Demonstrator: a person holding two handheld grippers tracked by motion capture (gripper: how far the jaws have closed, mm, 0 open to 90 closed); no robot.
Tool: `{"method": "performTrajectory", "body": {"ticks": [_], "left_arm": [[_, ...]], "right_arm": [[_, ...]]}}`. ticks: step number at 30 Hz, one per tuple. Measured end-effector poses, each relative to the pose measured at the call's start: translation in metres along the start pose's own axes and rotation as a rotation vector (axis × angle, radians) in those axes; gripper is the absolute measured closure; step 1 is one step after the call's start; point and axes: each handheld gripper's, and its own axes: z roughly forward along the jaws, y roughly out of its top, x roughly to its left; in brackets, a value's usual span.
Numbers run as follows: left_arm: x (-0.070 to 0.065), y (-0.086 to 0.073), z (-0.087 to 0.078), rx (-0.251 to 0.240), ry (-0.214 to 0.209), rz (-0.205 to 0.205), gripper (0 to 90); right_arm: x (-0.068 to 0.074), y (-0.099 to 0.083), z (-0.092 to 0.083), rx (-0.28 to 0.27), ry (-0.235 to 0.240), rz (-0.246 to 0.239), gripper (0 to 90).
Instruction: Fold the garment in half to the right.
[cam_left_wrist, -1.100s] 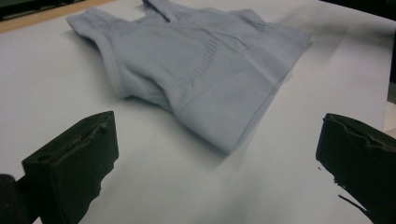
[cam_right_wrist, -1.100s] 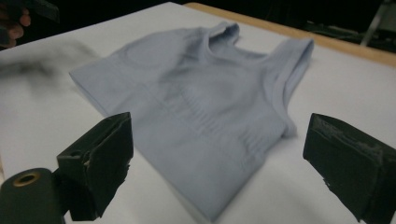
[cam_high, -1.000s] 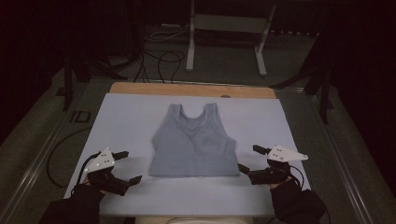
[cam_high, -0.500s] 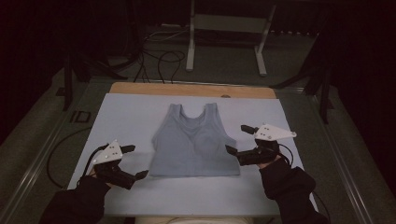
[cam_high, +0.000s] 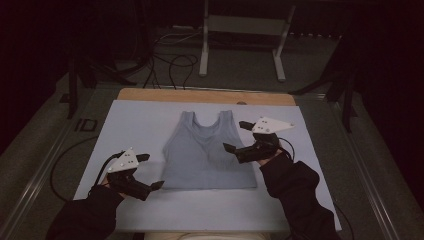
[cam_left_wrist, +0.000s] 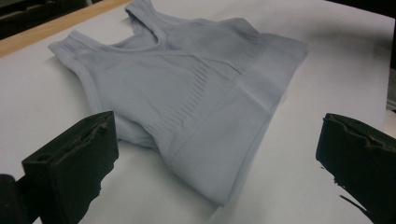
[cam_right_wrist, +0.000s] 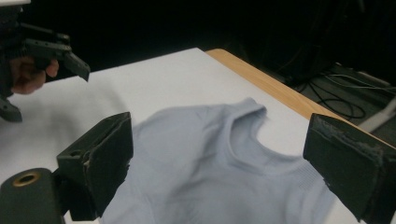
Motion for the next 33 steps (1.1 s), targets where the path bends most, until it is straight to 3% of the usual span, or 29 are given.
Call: {"method": "performTrajectory", "body": {"ticks": [8, 14, 22, 33], "left_arm": [[0.000, 0.003, 0.006, 0.003, 0.005, -0.007, 0.0], [0.007, 0.002, 0.015, 0.011, -0.032, -0.011, 0.0], [0.014, -0.002, 0.032, 0.076, -0.081, -0.040, 0.0], [0.020, -0.015, 0.046, 0.176, -0.095, -0.116, 0.0]], "right_arm": [[0.001, 0.014, 0.029, 0.003, 0.017, -0.009, 8.4], [-0.001, 0.025, 0.051, -0.003, 0.036, -0.001, 8.4], [-0.011, 0.034, 0.090, 0.017, 0.047, -0.002, 8.4], [-0.021, 0.040, 0.136, 0.063, 0.055, 0.019, 8.4]]}}
